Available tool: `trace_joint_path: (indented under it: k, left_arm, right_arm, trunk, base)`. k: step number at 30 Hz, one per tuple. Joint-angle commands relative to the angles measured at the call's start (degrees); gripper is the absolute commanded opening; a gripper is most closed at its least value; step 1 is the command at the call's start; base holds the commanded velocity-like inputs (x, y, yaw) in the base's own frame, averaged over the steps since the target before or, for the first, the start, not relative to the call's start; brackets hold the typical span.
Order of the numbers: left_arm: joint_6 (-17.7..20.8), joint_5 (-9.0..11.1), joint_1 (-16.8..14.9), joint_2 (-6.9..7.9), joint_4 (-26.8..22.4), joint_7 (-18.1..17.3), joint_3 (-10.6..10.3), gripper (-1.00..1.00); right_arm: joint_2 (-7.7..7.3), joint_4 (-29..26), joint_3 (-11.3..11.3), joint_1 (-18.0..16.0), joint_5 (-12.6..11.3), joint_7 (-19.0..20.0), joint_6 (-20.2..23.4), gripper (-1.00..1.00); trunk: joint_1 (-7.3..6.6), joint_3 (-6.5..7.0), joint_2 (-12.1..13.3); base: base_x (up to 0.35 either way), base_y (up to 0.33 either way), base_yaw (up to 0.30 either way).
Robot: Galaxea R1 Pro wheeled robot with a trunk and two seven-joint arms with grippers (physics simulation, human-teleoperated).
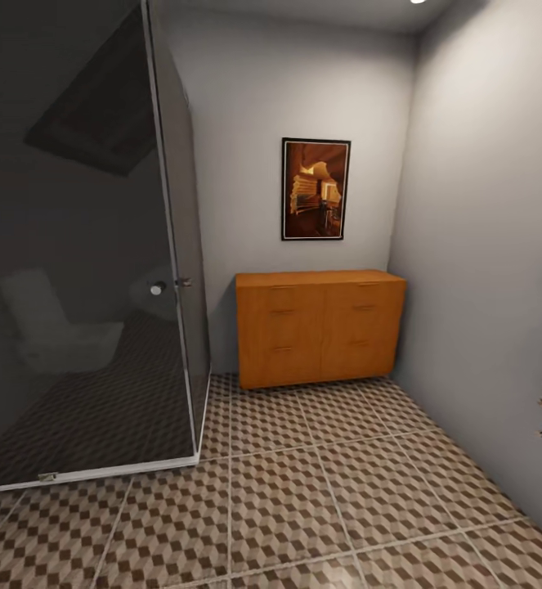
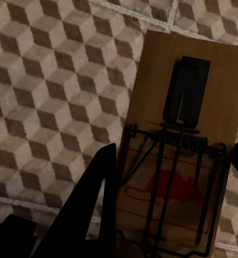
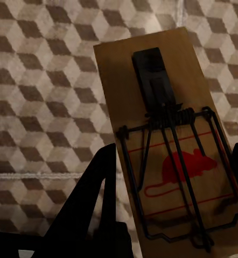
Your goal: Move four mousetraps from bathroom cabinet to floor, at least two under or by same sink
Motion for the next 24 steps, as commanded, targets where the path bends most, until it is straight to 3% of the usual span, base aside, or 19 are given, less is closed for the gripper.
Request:
trace_joint_path:
  k: [1,24]
  left_arm:
    - [-0.1,0.2,0.0,-0.02,0.0,0.5,-0.5,-1.0]
    - [-0.2,0.3,2.5,0.33,0.0,0.4,-0.4,-1.0]
  right_arm:
    - [0.03,0.1,0.5,-0.1,-0.6,0.0,0.1,-1.0]
    - [-0.03,0.1,0.5,-0.1,-0.7,-0.5,0.2,-1.0]
  trunk:
    - [-0.01,-0.06,0.0]
    - [-0.01,-0.06,0.0]
  base:
    - [0.0,0.0,0.28]
    - [0.0,0.0,0.28]
